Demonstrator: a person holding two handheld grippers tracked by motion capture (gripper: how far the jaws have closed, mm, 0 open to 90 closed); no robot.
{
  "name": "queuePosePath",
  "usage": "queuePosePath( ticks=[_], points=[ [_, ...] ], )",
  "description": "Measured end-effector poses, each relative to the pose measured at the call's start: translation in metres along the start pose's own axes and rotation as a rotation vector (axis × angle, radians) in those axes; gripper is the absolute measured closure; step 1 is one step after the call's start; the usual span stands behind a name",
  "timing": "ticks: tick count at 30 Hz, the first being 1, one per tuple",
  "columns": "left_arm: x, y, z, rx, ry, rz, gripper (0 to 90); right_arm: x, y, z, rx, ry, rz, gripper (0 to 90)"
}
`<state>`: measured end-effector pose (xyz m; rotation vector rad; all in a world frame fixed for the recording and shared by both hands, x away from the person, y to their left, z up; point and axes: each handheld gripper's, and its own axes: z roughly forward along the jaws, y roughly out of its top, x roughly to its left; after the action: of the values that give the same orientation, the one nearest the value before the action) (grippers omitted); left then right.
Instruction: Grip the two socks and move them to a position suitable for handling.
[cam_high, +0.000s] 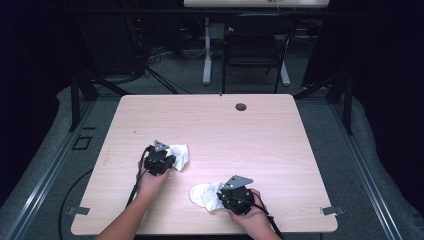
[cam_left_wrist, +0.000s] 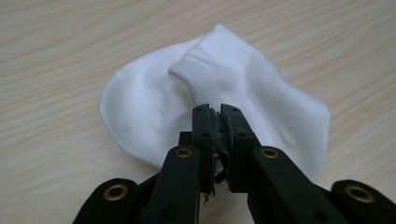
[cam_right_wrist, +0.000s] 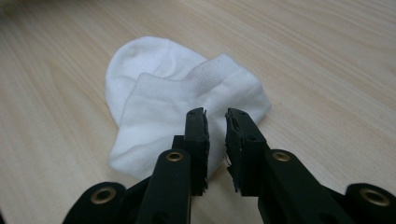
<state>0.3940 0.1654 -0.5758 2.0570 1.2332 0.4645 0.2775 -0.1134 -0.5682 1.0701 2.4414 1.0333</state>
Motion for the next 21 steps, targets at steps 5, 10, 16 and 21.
queuePosePath(
  ticks=[5,10,16,21],
  points=[
    [-0.013,-0.001,0.0,0.002,-0.028,0.018,85.2,0.004,0.001,0.011,0.018,0.006,-0.053,80.7],
    [-0.027,-0.003,-0.001,0.006,-0.053,0.034,85.2,0.008,-0.001,0.012,0.009,0.039,-0.083,85.1],
    [-0.038,-0.007,-0.005,0.006,-0.072,0.023,85.3,0.017,-0.003,0.01,0.012,0.082,-0.109,86.5],
    [-0.047,-0.011,-0.009,0.011,-0.086,0.027,85.3,0.022,-0.004,0.01,0.018,0.108,-0.133,87.0]
  ],
)
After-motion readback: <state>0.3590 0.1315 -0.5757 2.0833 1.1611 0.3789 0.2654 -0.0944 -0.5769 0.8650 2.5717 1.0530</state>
